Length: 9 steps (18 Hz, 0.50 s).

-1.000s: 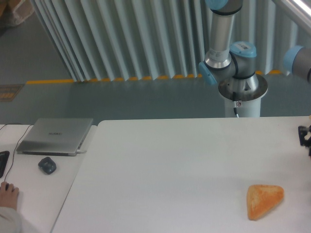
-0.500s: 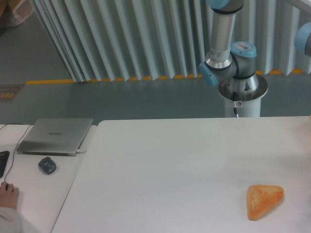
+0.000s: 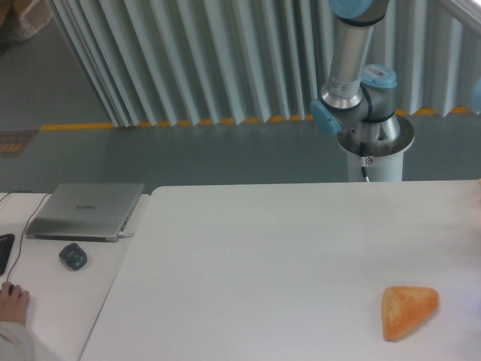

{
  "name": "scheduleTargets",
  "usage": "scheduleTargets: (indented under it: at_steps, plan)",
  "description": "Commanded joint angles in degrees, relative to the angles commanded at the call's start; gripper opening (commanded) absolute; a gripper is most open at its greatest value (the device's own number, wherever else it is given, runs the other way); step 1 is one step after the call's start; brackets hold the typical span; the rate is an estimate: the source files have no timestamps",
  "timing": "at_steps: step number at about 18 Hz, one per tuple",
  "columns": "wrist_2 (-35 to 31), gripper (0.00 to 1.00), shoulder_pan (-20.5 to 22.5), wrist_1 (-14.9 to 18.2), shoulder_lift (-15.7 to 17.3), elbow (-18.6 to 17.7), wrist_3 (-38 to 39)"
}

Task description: Place the red peppers in a basket

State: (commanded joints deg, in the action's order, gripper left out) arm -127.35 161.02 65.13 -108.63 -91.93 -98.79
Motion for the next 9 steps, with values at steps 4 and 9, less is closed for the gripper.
scheduleTargets:
  at_steps: [4, 9]
  plan:
    - [0.4, 1.0, -0.4, 0.3, 0.4, 0.3, -1.0]
    - [15.2, 1.0, -1.8, 1.7, 2.5, 2.8, -4.2]
